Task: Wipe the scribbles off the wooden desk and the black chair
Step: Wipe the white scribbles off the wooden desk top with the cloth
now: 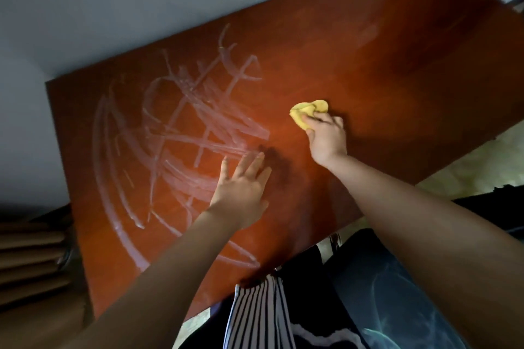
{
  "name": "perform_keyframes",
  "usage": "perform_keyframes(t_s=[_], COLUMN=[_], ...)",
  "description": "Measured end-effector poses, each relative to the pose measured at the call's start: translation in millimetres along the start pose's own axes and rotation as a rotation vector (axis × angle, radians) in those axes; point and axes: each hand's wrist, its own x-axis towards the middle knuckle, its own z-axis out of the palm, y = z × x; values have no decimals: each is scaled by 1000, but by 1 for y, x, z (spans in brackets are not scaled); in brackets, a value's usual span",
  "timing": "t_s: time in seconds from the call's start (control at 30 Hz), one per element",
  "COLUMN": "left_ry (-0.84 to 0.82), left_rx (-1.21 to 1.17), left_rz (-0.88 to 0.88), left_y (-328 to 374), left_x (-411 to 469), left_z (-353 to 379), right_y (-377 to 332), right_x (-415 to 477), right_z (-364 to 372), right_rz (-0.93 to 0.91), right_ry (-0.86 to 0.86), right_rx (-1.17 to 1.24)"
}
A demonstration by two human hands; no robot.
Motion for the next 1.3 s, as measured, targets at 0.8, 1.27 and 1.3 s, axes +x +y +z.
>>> perform_keyframes(t_s=[0.8,1.27,1.3], left_ry=[66,79,81], left_rx=[-151,-225,-223], left_rz=[-227,-604,-627], left_y=[-31,-1,1], left_x=[-28,34,37], left_z=[35,9,9], right_y=[10,12,6], right_x=[-125,98,109], right_z=[27,-2,0], right_rz=[-941,-940,-912], right_ry=[-89,-121,-88], right_rx=[63,100,116])
